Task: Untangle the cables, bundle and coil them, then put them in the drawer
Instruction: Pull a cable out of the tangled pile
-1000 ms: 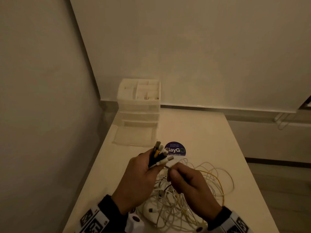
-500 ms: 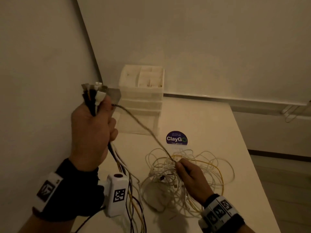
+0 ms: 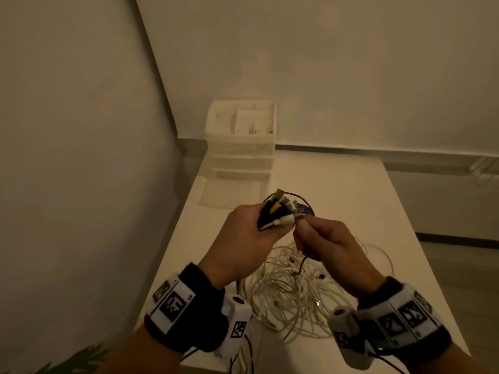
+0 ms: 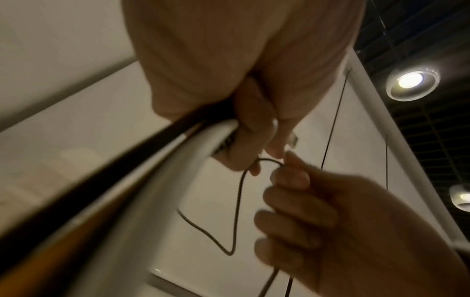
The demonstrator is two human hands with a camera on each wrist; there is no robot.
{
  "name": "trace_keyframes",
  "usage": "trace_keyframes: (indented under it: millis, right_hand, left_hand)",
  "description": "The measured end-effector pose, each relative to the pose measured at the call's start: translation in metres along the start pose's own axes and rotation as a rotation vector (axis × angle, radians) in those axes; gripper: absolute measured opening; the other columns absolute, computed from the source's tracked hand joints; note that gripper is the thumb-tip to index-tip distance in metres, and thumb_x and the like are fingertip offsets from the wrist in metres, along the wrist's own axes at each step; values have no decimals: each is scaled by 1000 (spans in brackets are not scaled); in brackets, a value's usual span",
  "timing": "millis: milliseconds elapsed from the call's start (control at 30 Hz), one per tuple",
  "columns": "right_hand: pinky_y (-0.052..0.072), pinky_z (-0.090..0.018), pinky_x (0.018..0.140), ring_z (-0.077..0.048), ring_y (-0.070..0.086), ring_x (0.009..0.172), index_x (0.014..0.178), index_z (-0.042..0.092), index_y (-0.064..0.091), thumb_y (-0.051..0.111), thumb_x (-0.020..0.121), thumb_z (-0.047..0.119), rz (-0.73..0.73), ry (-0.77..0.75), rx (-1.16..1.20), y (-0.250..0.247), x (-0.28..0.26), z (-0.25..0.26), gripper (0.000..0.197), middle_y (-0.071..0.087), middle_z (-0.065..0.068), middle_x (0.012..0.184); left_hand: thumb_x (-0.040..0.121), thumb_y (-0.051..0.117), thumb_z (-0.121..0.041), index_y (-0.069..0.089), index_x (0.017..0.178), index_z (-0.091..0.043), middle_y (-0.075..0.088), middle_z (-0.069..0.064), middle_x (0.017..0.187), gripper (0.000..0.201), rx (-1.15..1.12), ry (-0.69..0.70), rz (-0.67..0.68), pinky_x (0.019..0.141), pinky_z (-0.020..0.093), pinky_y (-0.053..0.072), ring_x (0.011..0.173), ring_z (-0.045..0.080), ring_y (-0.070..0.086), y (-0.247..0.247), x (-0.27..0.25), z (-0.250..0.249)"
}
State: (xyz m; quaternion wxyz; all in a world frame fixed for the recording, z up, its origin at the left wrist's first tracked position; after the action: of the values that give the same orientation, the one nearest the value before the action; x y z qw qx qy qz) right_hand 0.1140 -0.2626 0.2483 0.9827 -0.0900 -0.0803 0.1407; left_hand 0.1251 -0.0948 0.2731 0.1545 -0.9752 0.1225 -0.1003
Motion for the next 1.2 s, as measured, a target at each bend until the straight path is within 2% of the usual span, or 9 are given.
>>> trace_keyframes:
  millis: [100,333,400,500,700,800,933,1100,1200]
  right_hand:
    - [24,-24,52,-15,25,51,68,8,56,44,97,35,26,16,91,-3,8,12,42,28,-12,59]
    - [39,-25,60,-11,44,58,82,11,56,44,101,18,12,16,-124,10,6,-17,24,48,3,62]
    - [44,-33,62,-14,49,58,79,14,54,43,101,17,-86,64,-178,11,7,-46,25,51,3,62]
    - [50,-41,69,-20,60,67,73,21,52,45,101,20,-181,101,-306,5,8,-82,28,56,4,62]
    - [45,-5,65,11,61,67,91,9,68,60,93,11,-120,-19,-463,5,24,-70,9,65,6,71]
    - [53,-17,75,-1,69,75,91,15,72,62,91,10,-84,96,-310,-10,28,-73,11,73,4,77]
    - [55,-42,83,-22,69,83,88,11,73,61,89,-1,-224,181,5,-19,27,-77,17,74,-8,85]
    - [53,-37,75,-20,63,75,87,2,65,46,96,-5,-425,153,101,-23,37,-75,21,65,-13,82]
    - [55,-37,71,-22,62,71,90,1,61,41,99,0,-493,192,207,-26,37,-73,22,61,-17,80]
  left_hand:
    - [88,67,-22,70,99,-32,72,-20,82,15,20,25,-65,74,16,49,81,-5,66,1,0,1]
    - [89,65,-22,65,92,-40,69,-24,79,18,-17,153,-324,71,13,46,80,-6,64,-19,13,-15]
    - [89,66,-28,68,84,-32,57,-17,57,7,-121,153,-425,55,30,43,55,8,57,-31,20,-18]
    - [87,65,-33,64,86,-16,37,4,57,17,-238,120,-525,48,31,32,48,41,30,-52,24,-4]
    - [95,58,-17,53,70,-24,37,-12,47,26,-363,127,-572,40,18,27,36,7,28,-65,1,-5]
    - [95,59,-20,57,69,-27,34,-5,50,27,-294,61,-509,44,22,28,38,14,25,-63,0,-2]
    - [93,60,-25,64,77,-29,39,12,70,17,-129,-27,-399,49,41,35,68,50,31,-52,-2,3]
    - [93,60,-25,69,96,-24,47,-16,43,9,-26,-54,-359,50,24,32,42,-1,45,-36,-8,9]
    - [93,59,-26,66,92,-28,47,-14,45,7,-17,-55,-346,51,24,33,43,-4,46,-31,-6,8]
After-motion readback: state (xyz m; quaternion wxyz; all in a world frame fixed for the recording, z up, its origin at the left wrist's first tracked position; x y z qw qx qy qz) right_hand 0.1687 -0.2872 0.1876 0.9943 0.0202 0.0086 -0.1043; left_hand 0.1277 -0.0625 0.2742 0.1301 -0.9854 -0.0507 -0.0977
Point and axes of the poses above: each hand's wrist, its own x-axis towards the middle knuckle, its own y-axis out of the palm, z = x × y, the point moved 1 cm from there along x, towards the middle knuckle
